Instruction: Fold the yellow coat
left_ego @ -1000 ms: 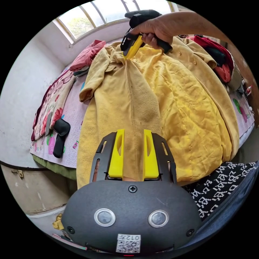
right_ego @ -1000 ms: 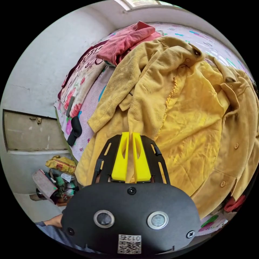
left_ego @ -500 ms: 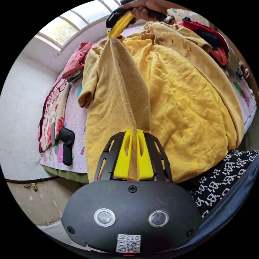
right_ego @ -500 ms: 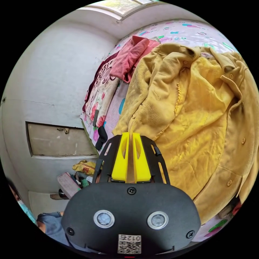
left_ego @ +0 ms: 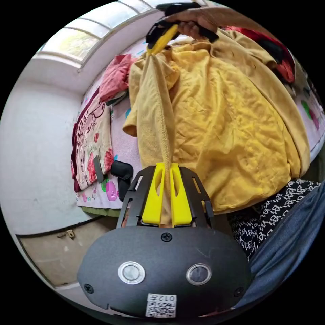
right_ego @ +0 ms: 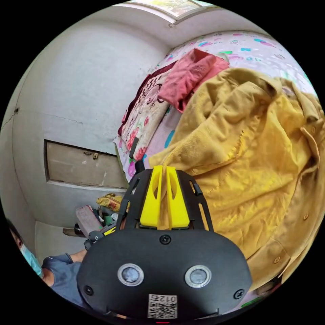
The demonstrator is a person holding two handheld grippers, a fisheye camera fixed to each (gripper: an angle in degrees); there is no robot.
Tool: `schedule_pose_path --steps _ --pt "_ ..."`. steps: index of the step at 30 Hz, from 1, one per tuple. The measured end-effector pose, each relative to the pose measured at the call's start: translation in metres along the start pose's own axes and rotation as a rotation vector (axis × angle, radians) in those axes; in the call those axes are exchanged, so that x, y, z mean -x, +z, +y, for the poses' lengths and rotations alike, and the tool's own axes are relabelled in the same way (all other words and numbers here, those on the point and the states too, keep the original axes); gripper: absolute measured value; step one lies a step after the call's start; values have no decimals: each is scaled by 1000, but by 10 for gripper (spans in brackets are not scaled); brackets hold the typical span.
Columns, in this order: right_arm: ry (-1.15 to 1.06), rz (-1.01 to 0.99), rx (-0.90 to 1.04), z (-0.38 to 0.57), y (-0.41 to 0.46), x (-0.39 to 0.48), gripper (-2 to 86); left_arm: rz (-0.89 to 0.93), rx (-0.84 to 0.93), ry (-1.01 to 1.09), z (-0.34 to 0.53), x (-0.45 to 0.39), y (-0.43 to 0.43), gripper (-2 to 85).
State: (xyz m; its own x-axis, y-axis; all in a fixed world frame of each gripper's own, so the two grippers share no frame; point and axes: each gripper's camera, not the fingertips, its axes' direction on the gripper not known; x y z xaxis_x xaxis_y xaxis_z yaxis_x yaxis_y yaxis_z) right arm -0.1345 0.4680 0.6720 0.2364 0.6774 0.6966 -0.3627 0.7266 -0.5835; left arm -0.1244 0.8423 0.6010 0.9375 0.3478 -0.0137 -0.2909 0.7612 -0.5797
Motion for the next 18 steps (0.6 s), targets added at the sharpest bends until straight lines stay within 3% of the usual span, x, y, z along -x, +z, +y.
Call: schedule_pose_path --steps 4,6,10,13,14,18 --pt "117 -33 8 59 5 -86 15 -193 59 212 -18 -107 30 23" --pt "161 -87 -30 84 0 -115 17 -319 -10 235 -8 -135 23 32" --pt "140 -100 -35 99 -1 -124 23 -246 -22 115 3 -107 14 35" --pt "117 -78 -19 102 4 -121 28 -29 -15 -73 14 -48 12 30" --pt "109 -57 -13 103 7 -119 28 102 2 -147 19 -22 15 27" --pt "75 56 4 108 17 -108 28 744 -200 -325 59 76 20 19"
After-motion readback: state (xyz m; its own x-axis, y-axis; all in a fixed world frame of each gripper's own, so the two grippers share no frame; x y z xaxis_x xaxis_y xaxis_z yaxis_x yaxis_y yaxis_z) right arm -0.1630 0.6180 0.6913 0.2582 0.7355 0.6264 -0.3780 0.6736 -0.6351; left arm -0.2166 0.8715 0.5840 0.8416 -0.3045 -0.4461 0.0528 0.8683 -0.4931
